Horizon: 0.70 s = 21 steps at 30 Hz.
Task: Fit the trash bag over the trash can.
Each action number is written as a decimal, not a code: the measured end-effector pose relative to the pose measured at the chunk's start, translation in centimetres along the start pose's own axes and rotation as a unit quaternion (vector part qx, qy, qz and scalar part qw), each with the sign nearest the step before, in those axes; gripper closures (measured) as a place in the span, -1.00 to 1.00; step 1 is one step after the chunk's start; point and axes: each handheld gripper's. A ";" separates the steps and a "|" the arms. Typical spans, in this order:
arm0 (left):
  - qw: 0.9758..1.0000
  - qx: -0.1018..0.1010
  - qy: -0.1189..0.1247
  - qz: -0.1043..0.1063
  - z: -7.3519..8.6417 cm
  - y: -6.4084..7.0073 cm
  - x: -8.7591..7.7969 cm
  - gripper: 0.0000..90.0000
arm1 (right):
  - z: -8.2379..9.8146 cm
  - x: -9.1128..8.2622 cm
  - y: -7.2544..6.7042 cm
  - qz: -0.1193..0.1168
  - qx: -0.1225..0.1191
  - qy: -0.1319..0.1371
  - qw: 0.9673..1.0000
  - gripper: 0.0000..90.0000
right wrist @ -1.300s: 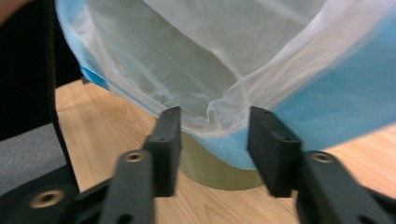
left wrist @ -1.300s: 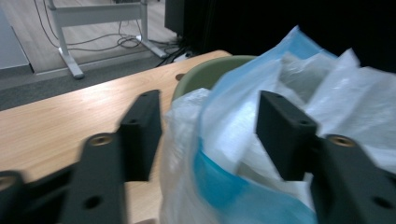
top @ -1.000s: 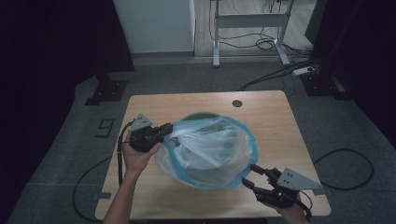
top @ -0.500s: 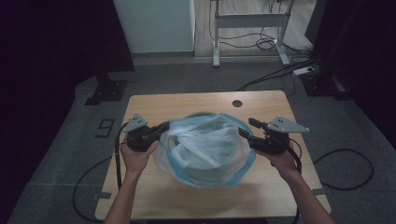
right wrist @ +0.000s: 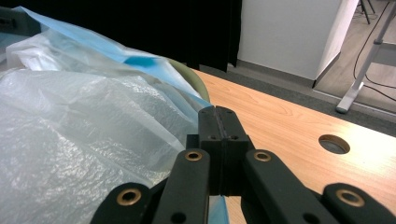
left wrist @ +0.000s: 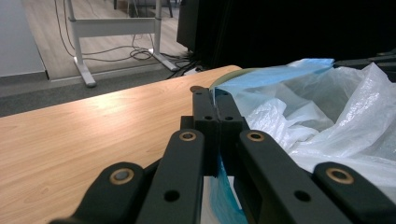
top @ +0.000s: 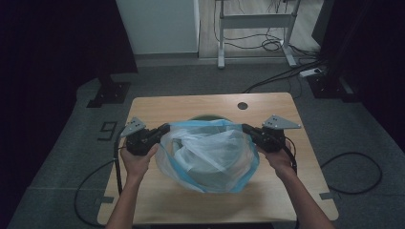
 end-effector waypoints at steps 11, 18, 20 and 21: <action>1.000 0.003 -0.013 -0.015 -0.7 -1.0 0.9 0.99 | -1.2 1.1 0.4 0.016 -0.008 0.017 1.000 0.98; 0.999 -0.016 -0.040 -0.032 -0.4 -2.9 2.4 0.99 | -1.7 4.0 1.0 0.035 -0.006 0.006 0.999 0.98; 0.998 -0.015 -0.053 -0.038 0.1 -3.4 3.1 0.99 | -1.4 5.0 1.3 0.041 -0.001 -0.003 0.999 0.98; 0.997 -0.018 -0.062 -0.041 0.4 -3.8 3.6 0.99 | -1.2 5.4 1.4 0.044 0.002 -0.008 0.999 0.98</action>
Point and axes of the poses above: each handheld gripper's, and its own axes: x roughly forward along the jaws, z roughly out of its underside, y roughly to its right, and after that the axes turned 4 degrees about y, right-handed
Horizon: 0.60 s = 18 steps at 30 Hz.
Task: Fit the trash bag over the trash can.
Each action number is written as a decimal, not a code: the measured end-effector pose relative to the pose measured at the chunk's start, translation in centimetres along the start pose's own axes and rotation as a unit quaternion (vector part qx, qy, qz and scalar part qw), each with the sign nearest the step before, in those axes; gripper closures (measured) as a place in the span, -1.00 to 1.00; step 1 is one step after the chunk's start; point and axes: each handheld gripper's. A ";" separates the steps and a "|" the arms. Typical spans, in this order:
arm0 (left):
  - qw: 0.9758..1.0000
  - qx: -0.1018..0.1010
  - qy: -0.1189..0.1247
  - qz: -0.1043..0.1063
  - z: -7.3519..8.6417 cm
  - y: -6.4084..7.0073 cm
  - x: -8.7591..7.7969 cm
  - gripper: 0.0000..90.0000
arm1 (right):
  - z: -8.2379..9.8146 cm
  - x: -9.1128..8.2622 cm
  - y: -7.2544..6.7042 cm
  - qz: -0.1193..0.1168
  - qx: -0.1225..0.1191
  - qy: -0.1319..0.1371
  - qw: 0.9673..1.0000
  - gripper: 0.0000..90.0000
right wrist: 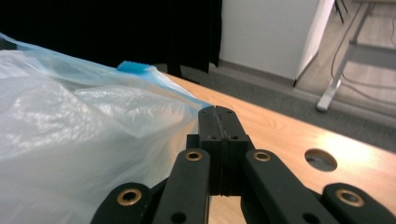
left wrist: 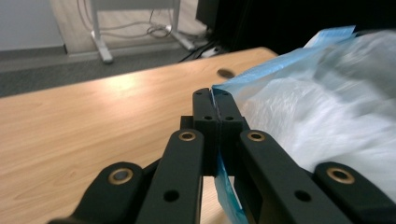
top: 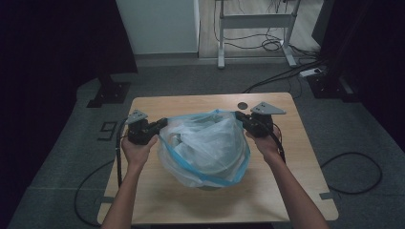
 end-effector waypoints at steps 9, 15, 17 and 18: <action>0.999 -0.020 -0.029 0.006 2.3 -0.6 1.9 0.99 | 2.8 2.5 0.5 0.009 0.016 -0.044 0.999 0.98; 0.999 -0.022 -0.041 0.011 3.2 -0.4 2.1 0.99 | 4.5 2.7 0.5 0.012 0.027 -0.060 0.998 0.98; 0.999 -0.022 -0.044 0.013 3.5 -0.1 2.1 0.99 | 5.0 2.7 0.5 0.013 0.030 -0.065 0.997 0.98; 0.999 -0.019 -0.047 0.014 3.6 0.0 2.1 0.99 | 5.1 2.7 0.5 0.013 0.034 -0.068 0.997 0.98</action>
Point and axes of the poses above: each handheld gripper's, and its own axes: x roughly forward along the jaws, z roughly out of its underside, y roughly to its right, and after that the axes turned 4 degrees about y, right-handed
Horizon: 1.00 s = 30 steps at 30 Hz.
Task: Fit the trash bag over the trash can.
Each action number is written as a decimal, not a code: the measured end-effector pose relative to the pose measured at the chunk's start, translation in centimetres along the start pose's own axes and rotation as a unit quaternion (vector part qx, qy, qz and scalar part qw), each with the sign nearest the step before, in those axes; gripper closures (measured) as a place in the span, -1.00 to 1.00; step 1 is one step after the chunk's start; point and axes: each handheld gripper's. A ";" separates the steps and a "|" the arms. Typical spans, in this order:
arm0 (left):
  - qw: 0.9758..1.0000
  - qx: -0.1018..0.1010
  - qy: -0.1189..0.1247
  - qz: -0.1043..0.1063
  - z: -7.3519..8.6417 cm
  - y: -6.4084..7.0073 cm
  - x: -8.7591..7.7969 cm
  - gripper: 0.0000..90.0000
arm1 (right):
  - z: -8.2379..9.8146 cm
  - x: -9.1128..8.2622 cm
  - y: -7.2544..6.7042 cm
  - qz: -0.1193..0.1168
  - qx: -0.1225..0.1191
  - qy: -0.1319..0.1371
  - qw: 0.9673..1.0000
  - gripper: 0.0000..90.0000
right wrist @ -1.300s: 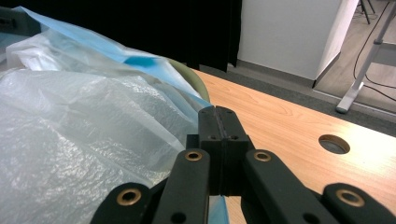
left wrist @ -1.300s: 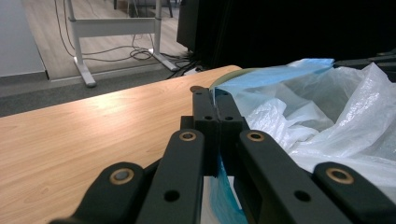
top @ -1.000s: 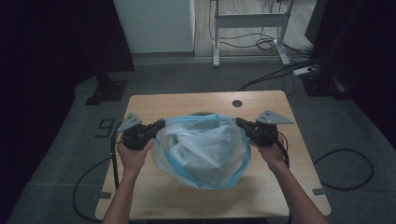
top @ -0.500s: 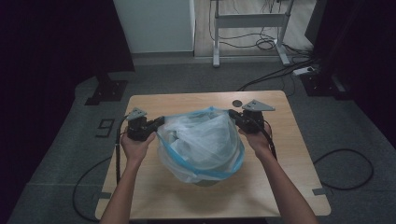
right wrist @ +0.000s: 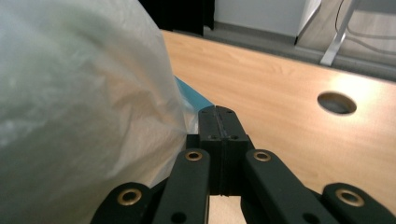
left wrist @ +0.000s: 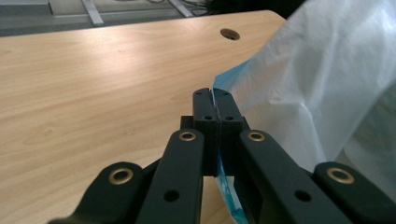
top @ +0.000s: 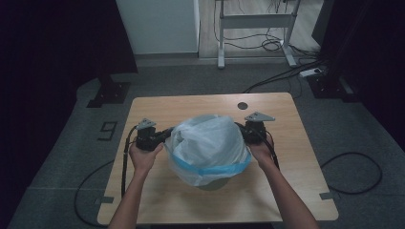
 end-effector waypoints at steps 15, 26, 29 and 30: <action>1.000 0.007 0.010 0.002 0.0 0.7 -0.8 0.97 | -1.2 -6.5 0.3 0.005 0.039 0.097 0.994 0.37; 1.000 0.006 0.023 -0.003 0.0 0.9 -1.5 0.97 | 0.5 -13.8 -4.3 -0.080 0.004 0.132 0.988 0.20; 1.000 0.007 0.022 -0.005 -0.1 0.9 -1.7 0.97 | 1.2 -15.2 -5.6 -0.108 -0.012 0.130 0.986 0.16; 1.000 0.007 0.022 -0.005 -0.1 0.9 -1.7 0.97 | 1.4 -15.4 -5.9 -0.113 -0.017 0.129 0.985 0.14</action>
Point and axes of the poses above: each handheld gripper's, and its own axes: x roughly forward along the jaws, z roughly out of its underside, y roughly to its right, and after that the axes turned 4 degrees about y, right-handed
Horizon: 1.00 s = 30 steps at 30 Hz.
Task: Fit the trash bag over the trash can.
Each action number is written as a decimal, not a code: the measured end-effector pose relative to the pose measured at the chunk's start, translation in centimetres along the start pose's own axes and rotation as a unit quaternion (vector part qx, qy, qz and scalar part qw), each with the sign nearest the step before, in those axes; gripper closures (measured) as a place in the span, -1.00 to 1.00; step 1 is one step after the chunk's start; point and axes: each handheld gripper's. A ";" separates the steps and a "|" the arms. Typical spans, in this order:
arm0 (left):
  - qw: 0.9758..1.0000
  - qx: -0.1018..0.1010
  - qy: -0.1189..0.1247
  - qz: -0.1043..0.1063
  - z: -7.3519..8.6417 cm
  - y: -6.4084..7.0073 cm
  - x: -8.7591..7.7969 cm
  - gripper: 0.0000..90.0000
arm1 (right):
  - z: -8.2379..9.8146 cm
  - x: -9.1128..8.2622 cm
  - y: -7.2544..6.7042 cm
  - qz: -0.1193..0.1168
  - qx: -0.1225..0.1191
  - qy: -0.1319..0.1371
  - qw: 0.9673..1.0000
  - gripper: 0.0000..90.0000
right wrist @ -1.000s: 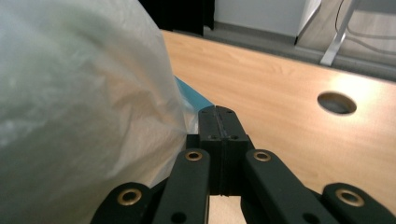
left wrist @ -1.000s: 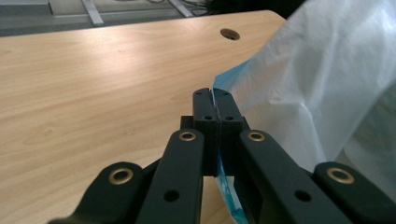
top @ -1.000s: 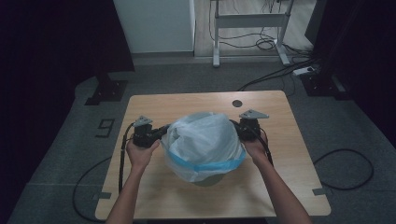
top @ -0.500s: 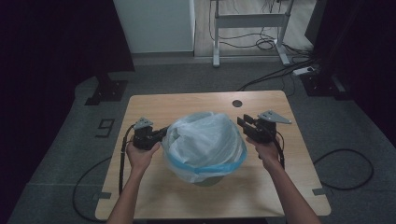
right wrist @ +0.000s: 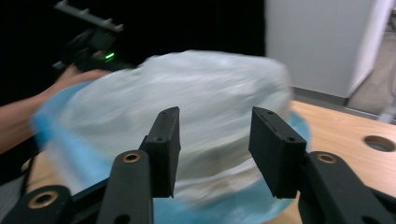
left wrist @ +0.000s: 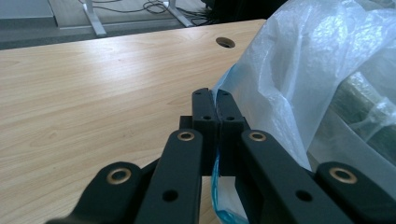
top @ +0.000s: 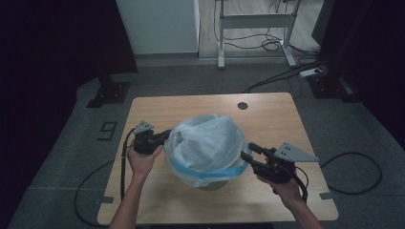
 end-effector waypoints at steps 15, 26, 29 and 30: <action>1.000 -0.003 -0.002 0.003 0.2 0.1 0.2 0.97 | 3.7 0.3 -2.1 -0.068 -0.016 -0.037 0.997 -0.28; 1.000 -0.004 -0.002 0.005 0.3 0.3 0.3 0.97 | 5.5 1.2 -2.8 -0.013 -0.051 -0.049 0.997 0.19; 1.000 -0.003 -0.003 0.006 0.3 0.4 0.4 0.97 | 6.0 1.6 -2.8 -0.010 -0.049 -0.051 0.997 0.49; 1.000 -0.003 -0.003 0.006 0.3 0.4 0.5 0.97 | 6.1 1.7 -2.7 -0.012 -0.048 -0.051 0.997 0.60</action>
Point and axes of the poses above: each handheld gripper's, and its own axes: x roughly forward along the jaws, z roughly out of its underside, y roughly to its right, and after that the axes turned 4 degrees about y, right-handed
